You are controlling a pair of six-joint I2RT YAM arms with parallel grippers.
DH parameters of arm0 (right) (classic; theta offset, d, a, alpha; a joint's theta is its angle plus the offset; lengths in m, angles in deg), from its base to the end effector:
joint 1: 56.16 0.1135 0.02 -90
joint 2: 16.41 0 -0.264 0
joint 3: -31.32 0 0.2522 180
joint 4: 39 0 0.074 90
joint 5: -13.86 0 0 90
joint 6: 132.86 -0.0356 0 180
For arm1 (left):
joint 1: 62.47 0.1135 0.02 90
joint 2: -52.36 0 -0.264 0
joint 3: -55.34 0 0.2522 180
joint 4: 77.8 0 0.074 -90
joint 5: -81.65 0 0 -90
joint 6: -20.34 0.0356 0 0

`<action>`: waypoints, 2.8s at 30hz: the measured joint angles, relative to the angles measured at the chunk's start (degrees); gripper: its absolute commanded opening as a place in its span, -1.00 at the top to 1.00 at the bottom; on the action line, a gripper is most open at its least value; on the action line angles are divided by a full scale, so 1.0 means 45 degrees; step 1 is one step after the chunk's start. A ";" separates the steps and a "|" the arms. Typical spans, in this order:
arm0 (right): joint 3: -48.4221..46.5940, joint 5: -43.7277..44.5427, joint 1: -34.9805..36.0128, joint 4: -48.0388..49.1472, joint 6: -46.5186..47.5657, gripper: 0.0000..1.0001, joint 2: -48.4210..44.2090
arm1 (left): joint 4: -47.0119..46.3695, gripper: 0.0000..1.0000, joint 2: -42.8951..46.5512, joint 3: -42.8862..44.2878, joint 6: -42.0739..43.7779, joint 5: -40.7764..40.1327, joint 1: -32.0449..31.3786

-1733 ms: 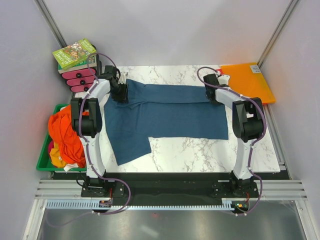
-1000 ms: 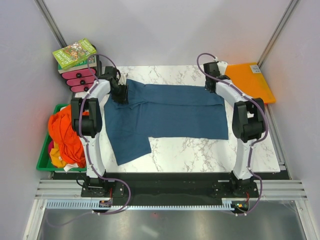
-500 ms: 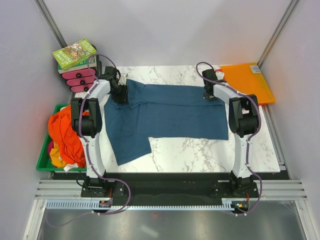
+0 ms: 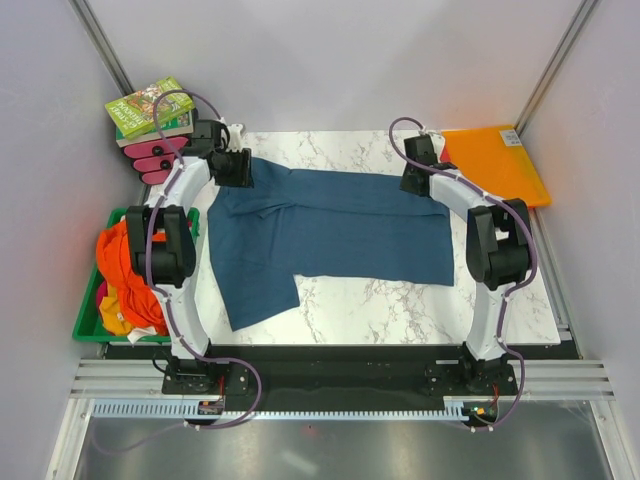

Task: Fold and stack the t-shirts
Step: Fold the flattened tshirt in 1/3 of the way

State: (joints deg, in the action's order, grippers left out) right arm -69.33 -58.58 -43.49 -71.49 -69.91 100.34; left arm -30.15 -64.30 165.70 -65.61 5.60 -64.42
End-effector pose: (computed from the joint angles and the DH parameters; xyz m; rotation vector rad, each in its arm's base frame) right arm 0.4439 0.0888 0.1984 0.4328 2.3280 -0.0399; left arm 0.4525 -0.0240 0.2340 0.2297 2.4855 -0.2902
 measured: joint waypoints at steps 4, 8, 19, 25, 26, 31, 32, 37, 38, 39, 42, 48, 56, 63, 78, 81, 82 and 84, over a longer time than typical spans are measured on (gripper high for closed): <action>-0.0053 -0.0102 0.0486 0.0228 0.0131 0.54 -0.0369 | -0.0350 0.35 0.0223 -0.0039 -0.0029 0.0044 0.0000; -0.0053 -0.0272 0.0942 0.0325 0.0243 0.68 -0.0408 | -0.0393 0.70 0.0223 -0.0719 -0.0063 0.0364 0.0000; -0.0578 -0.1423 0.3623 0.0631 0.0243 0.44 -0.0044 | -0.0189 0.30 -0.0039 -0.0826 -0.0024 0.0306 -0.0005; -0.2769 -0.2647 0.5027 0.0733 -0.0063 0.43 0.1486 | 0.0092 0.32 -0.1666 0.1802 -0.0024 0.0238 -0.0005; -0.3133 -0.2827 0.5241 0.0719 -0.0131 0.42 0.1807 | 0.0136 0.33 -0.2011 0.2254 -0.0024 0.0238 -0.0005; -0.4595 -0.3410 0.6018 0.0622 -0.0384 0.38 0.3347 | 0.0724 0.34 -0.3157 0.3215 -0.0024 0.0233 0.0000; -0.4891 -0.3541 0.6154 0.0563 -0.0427 0.38 0.3667 | 0.0869 0.34 -0.3322 0.3254 -0.0024 0.0223 0.0000; -0.6523 -0.4051 0.6659 0.0185 -0.0617 0.34 0.5003 | 0.1467 0.35 -0.3745 0.3308 0.0005 0.0199 0.0000; -0.6795 -0.4119 0.6713 0.0165 -0.0665 0.33 0.5163 | 0.1535 0.35 -0.3750 0.3308 0.0005 0.0199 0.0000; -0.7033 -0.4187 0.6751 0.0141 -0.0714 0.32 0.5289 | 0.1569 0.35 -0.3750 0.3308 0.0010 0.0204 0.0000; -0.7742 -0.4284 0.6805 0.0185 -0.0865 0.30 0.5586 | 0.1583 0.36 -0.3750 0.3327 0.0005 0.0223 0.0000; -0.8485 -0.4342 0.6824 0.0466 -0.1360 0.29 0.6052 | 0.1593 0.36 -0.3750 0.3327 0.0005 0.0257 0.0000; -0.8495 -0.4595 0.6887 0.0534 -0.1802 0.28 0.6751 | 0.1598 0.37 -0.3750 0.3327 0.0005 0.0277 0.0000; -0.8514 -0.4765 0.6936 0.0981 -0.2278 0.28 0.6989 | 0.1593 0.38 -0.3750 0.3279 0.0005 0.0330 0.0000; -0.8480 -0.4507 0.7111 0.1758 -0.2841 0.61 0.6989 | 0.1593 0.38 -0.3750 0.3196 0.0005 0.0364 0.0000; -0.8369 -0.4381 0.7111 0.1797 -0.2948 0.77 0.6989 | 0.1588 0.39 -0.3750 0.3152 0.0010 0.0364 0.0000; -0.8306 -0.4328 0.7116 0.1792 -0.2968 0.81 0.6989 | 0.1583 0.39 -0.3750 0.3138 0.0010 0.0364 0.0000; -0.8131 -0.4269 0.7116 0.1797 -0.3002 0.93 0.6989 | 0.1579 0.39 -0.3750 0.3133 0.0010 0.0369 0.0000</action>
State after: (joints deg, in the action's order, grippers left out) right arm -105.92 -77.79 -11.47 -63.40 -83.41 131.80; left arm -23.05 -81.17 179.79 -65.57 7.27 -64.42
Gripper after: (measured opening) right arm 0.104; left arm 0.307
